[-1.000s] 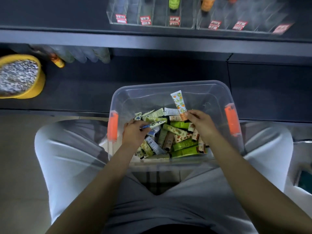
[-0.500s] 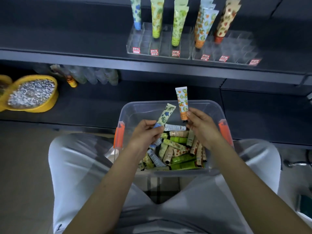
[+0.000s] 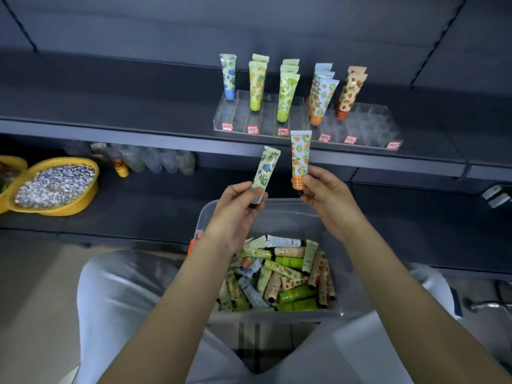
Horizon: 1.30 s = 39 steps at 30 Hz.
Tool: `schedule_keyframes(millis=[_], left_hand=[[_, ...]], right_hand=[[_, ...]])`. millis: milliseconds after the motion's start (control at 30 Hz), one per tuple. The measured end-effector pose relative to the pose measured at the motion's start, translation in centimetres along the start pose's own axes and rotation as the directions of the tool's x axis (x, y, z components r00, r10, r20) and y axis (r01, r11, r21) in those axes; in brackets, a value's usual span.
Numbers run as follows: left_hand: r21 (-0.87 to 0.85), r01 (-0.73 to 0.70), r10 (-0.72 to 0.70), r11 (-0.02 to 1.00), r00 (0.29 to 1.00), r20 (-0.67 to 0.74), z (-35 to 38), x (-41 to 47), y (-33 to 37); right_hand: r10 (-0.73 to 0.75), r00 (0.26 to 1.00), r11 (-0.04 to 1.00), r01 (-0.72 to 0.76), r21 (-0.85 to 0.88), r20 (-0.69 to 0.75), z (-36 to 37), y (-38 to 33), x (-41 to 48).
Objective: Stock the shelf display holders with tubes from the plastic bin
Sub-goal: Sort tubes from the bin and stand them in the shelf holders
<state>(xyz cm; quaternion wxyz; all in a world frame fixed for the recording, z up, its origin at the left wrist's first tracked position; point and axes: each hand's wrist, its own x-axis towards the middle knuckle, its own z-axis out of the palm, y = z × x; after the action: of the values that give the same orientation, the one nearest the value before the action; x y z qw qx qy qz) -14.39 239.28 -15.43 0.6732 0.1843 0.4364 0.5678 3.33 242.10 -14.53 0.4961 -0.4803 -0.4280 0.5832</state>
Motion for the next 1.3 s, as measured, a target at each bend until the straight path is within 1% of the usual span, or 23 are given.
schedule_keyframes(millis=[133, 333, 500, 600, 700, 800, 1033, 1200, 1300], left_hand=[[0.195, -0.086, 0.083, 0.977, 0.996, 0.021, 1.0, 1.2, 1.7], [0.274, -0.165, 0.176, 0.948, 0.984, -0.015, 1.4, 3.1, 4.8], [0.383, -0.282, 0.308, 0.879, 0.951, -0.005, 1.3, 5.4, 8.3], [0.454, -0.336, 0.388, 0.825, 0.921, -0.024, 1.3, 7.2, 10.5], [0.511, -0.387, 0.456, 0.767, 0.89, -0.01, 1.5, 9.3, 12.1], [0.591, -0.397, 0.499, 0.702, 0.867, -0.011, 1.7, 11.7, 13.2], [0.656, -0.371, 0.526, 0.657, 0.849, -0.046, 1.7, 16.8, 14.5], [0.723, -0.38, 0.561, 0.577, 0.828, -0.013, 1.6, 19.1, 14.6], [0.748, -0.375, 0.565, 0.548, 0.825, -0.001, 1.5, 19.9, 14.5]], right_hand=[[-0.05, 0.999, 0.997, 0.05, -0.055, 0.006, 0.6, -1.9, 1.4], [-0.122, 0.991, 0.988, 0.116, -0.104, -0.058, 1.5, -3.7, 3.5], [-0.176, 0.979, 0.979, 0.163, -0.121, -0.105, 2.7, -3.9, 4.9], [-0.204, 0.973, 0.97, 0.186, -0.154, -0.106, 3.3, -3.9, 5.9], [-0.21, 0.971, 0.968, 0.19, -0.167, -0.111, 3.8, -3.8, 6.9], [-0.204, 0.972, 0.969, 0.183, -0.164, -0.119, 3.9, -3.8, 7.8], [-0.186, 0.977, 0.972, 0.167, -0.167, -0.108, 3.7, -3.2, 9.0], [-0.2, 0.972, 0.972, 0.182, -0.148, -0.12, 3.5, -3.0, 9.4], [-0.207, 0.97, 0.971, 0.187, -0.152, -0.127, 3.4, -2.9, 9.6]])
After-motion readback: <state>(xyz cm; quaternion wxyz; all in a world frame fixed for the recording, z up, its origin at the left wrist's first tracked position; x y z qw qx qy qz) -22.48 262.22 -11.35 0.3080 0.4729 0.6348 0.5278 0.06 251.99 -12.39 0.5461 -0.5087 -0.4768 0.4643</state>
